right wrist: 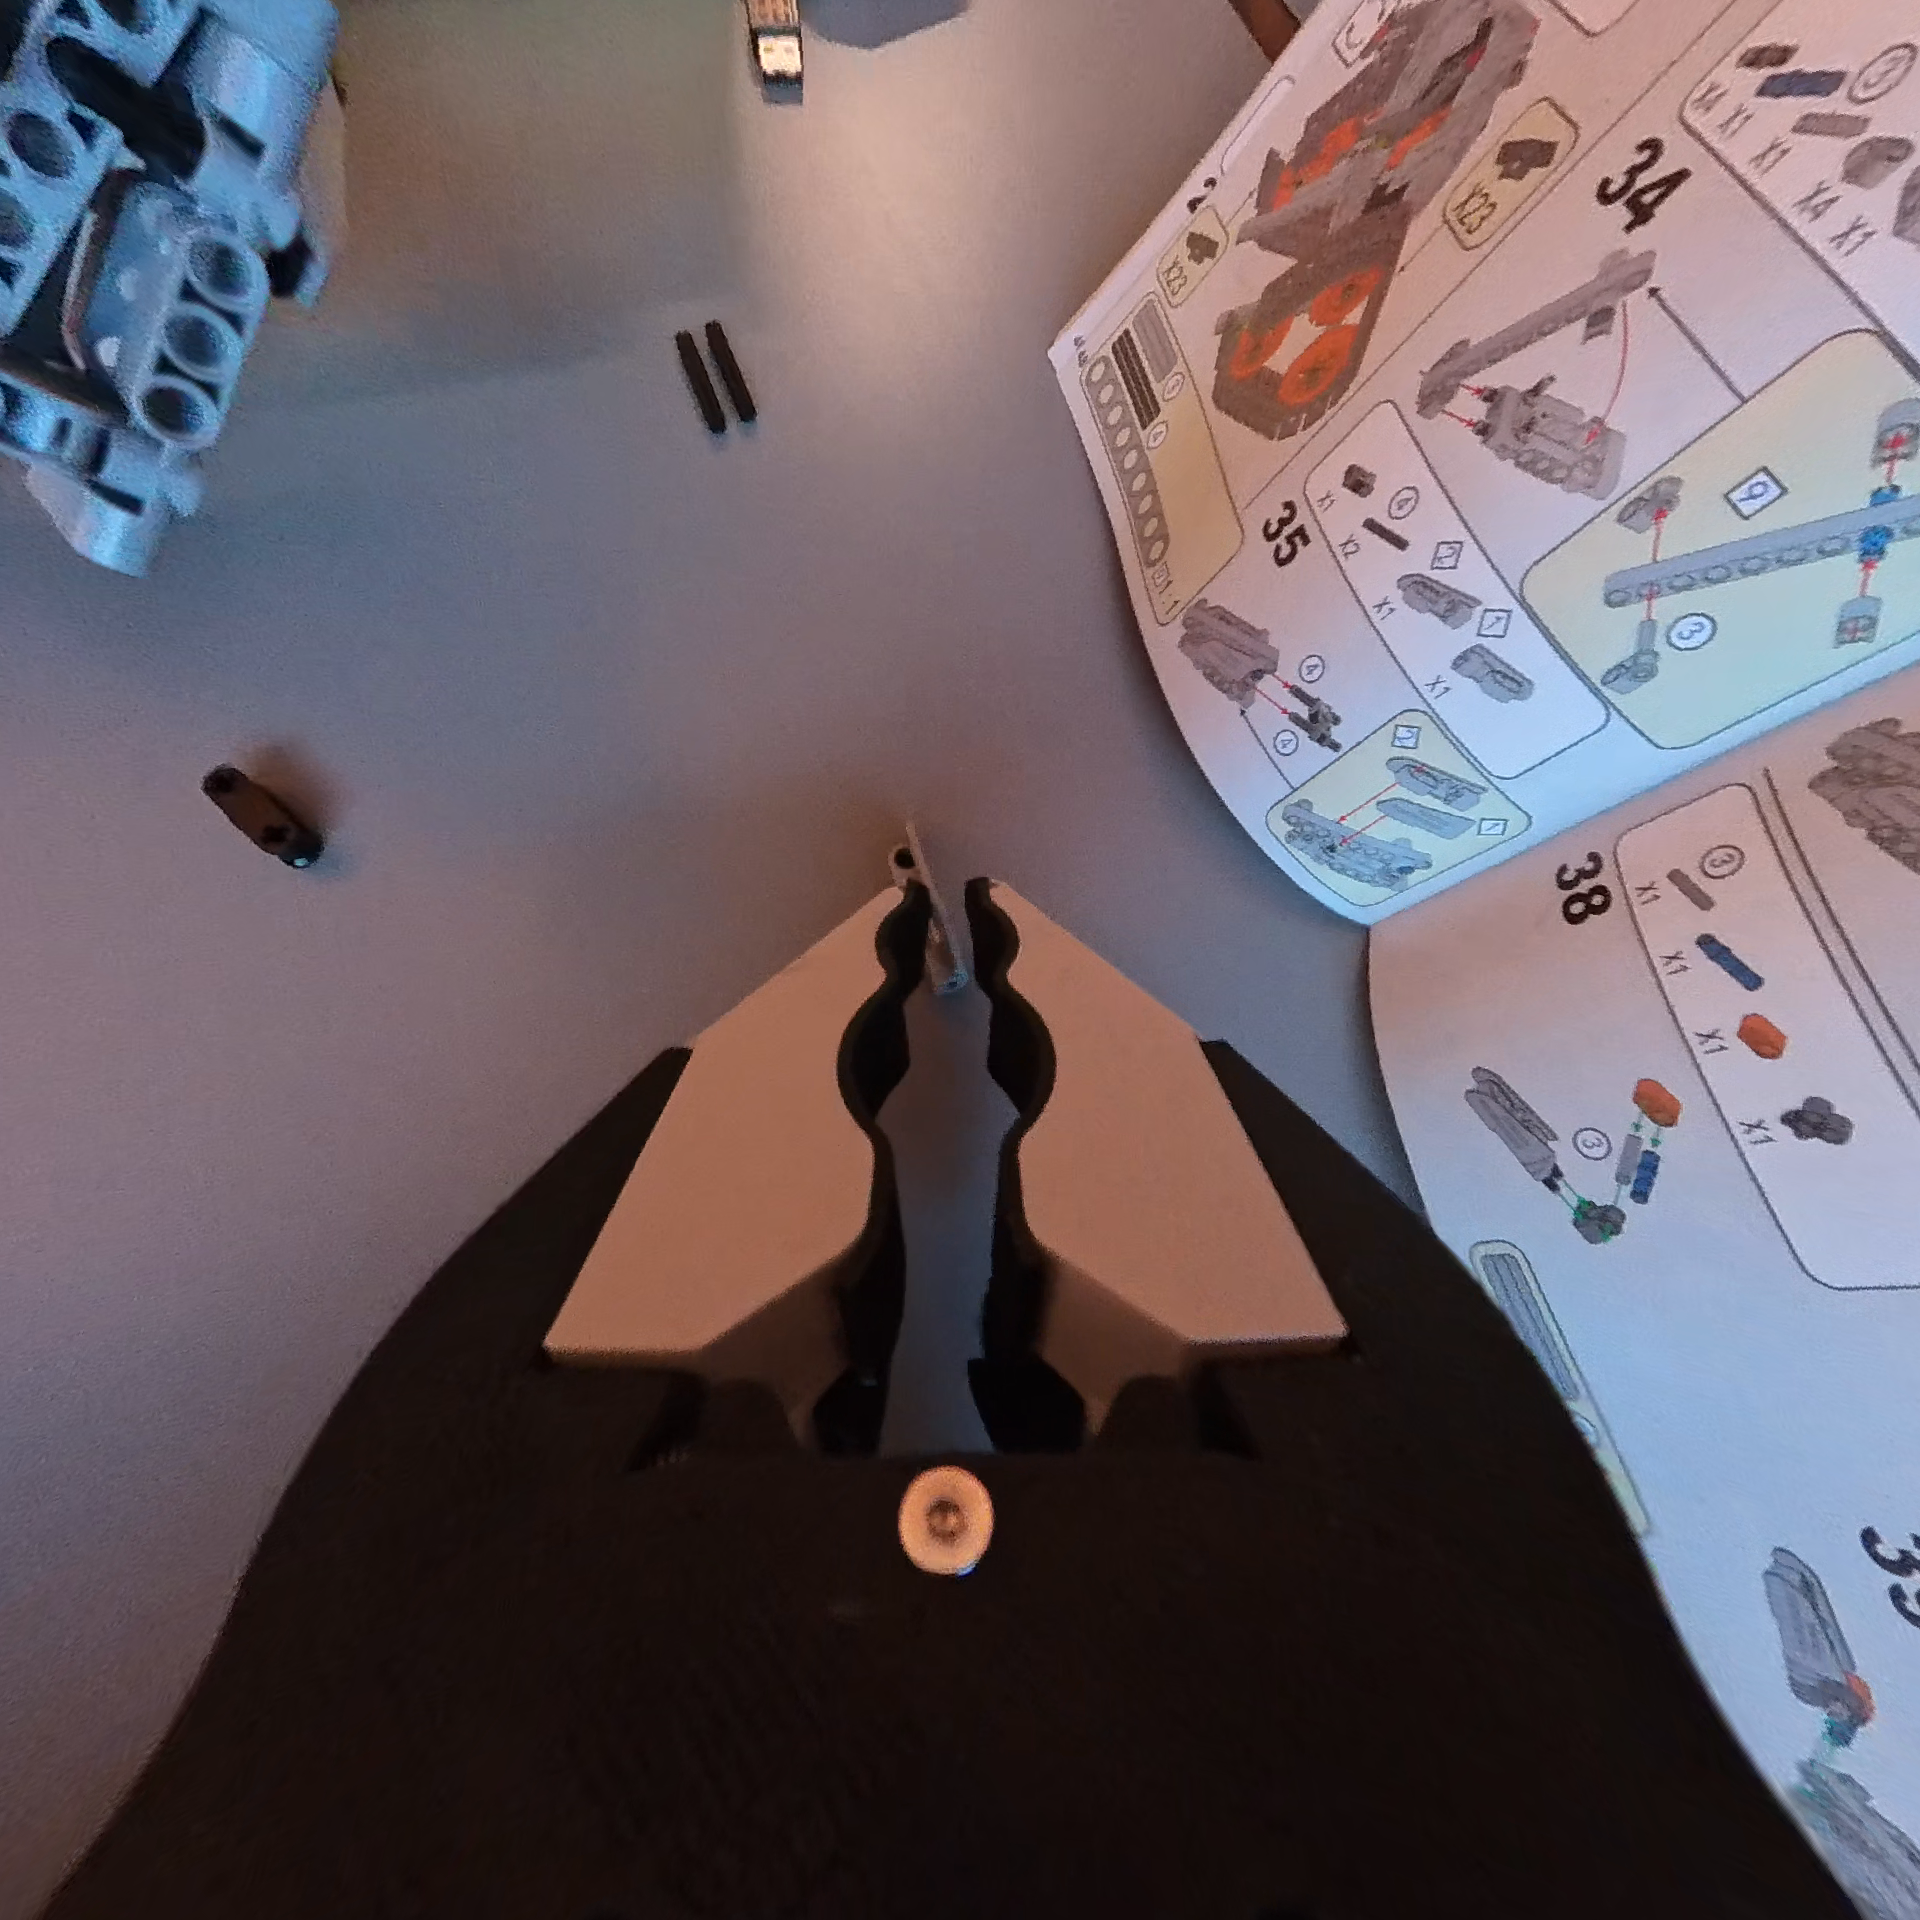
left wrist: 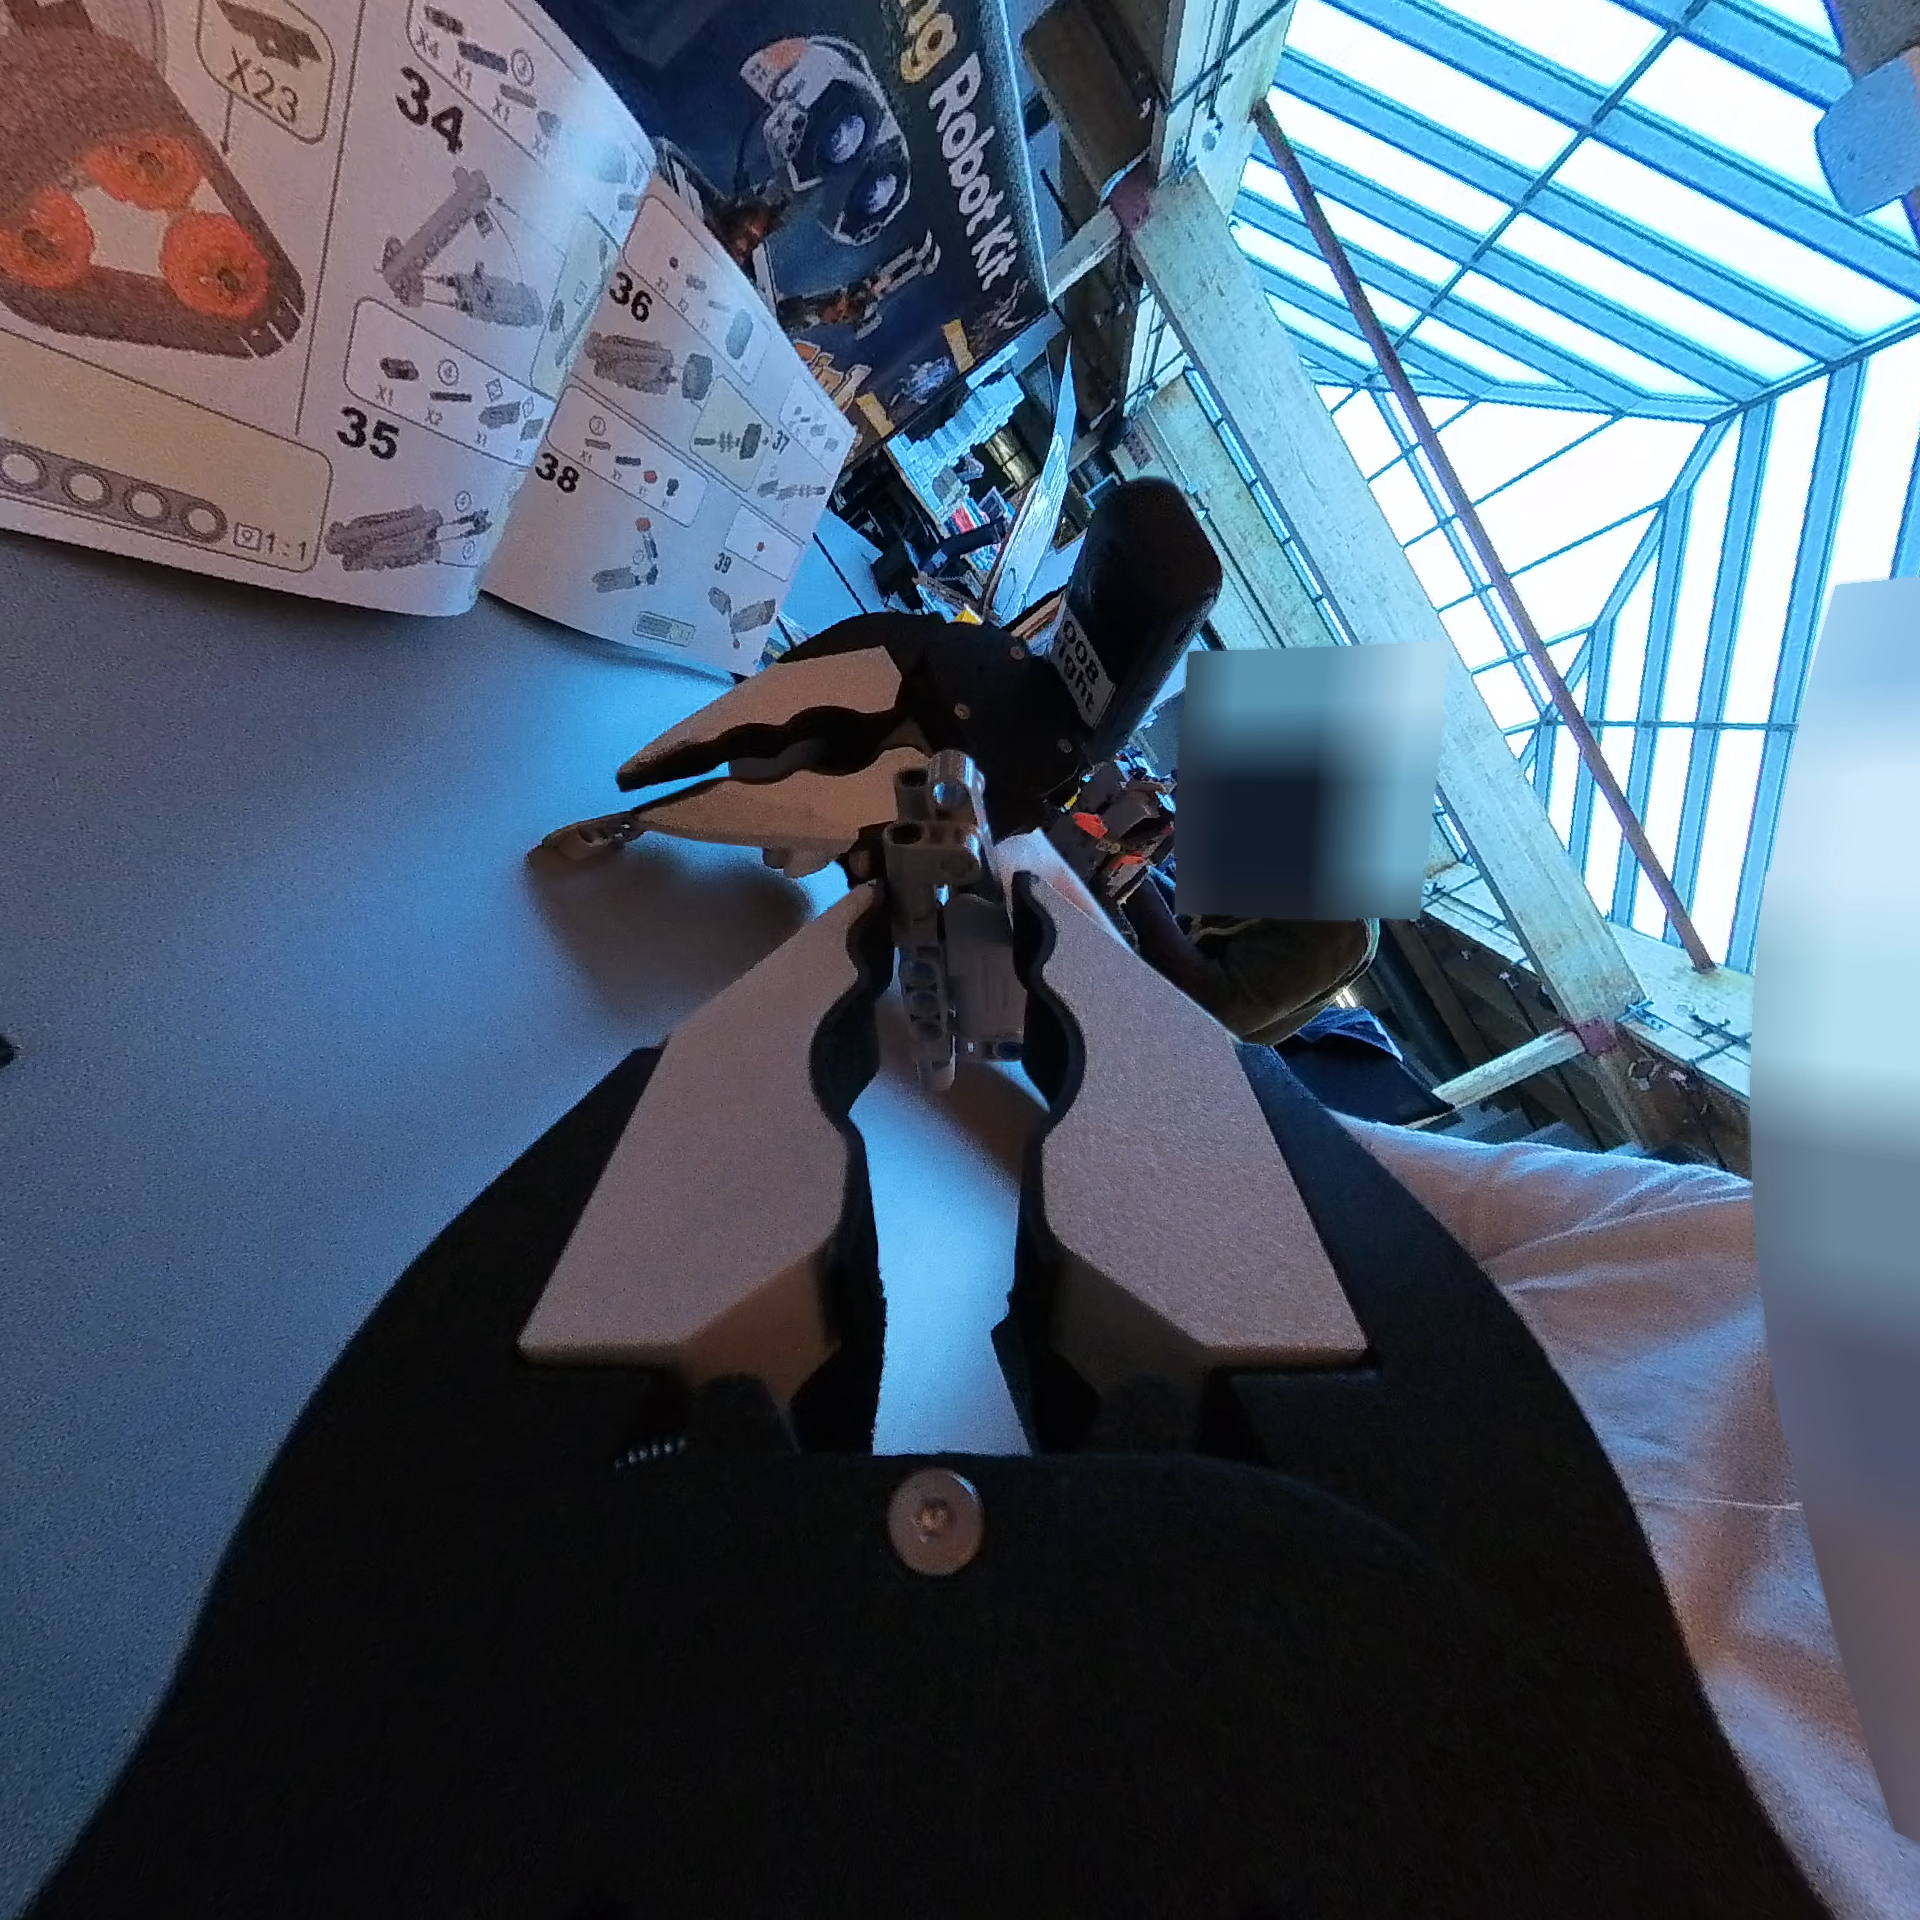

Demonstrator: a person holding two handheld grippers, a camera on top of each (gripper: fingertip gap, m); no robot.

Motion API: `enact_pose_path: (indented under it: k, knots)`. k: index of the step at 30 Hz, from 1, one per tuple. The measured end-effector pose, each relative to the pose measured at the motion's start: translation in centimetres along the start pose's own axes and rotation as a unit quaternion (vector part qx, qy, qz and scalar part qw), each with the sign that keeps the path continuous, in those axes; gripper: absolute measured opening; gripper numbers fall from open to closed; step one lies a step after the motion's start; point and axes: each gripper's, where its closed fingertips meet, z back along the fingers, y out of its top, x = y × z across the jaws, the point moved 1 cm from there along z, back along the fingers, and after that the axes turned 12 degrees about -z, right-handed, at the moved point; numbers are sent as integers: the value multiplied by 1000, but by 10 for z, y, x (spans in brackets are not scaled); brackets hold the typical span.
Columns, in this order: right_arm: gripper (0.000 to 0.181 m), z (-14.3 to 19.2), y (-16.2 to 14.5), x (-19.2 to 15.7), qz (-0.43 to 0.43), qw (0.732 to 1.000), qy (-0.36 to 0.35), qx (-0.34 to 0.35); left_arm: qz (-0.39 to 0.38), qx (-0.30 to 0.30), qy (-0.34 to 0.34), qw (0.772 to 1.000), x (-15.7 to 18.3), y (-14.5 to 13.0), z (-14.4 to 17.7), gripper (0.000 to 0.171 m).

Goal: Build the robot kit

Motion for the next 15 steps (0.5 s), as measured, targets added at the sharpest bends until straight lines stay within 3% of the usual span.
enact_pose_path:
  k: [4,8,10,13,15]
  knots:
    - [7,-7,-8,-1,28,999,-8,-37,-1,-11,2,1000,-1,-5,-3,20]
    - [1,-3,-2,-3,28,999,-16,-26,7,-10,5,1000,-4,-6,-3,20]
    - [0,8,17,-9,19,999,-29,16,14,0,8,1000,-5,-5,-2,20]
    - [0,41,75,-50,-33,991,-9,131,16,25,28,999,-10,-2,0,20]
    - [0,55,96,-72,-40,985,-29,168,12,45,36,998,-10,3,2,20]
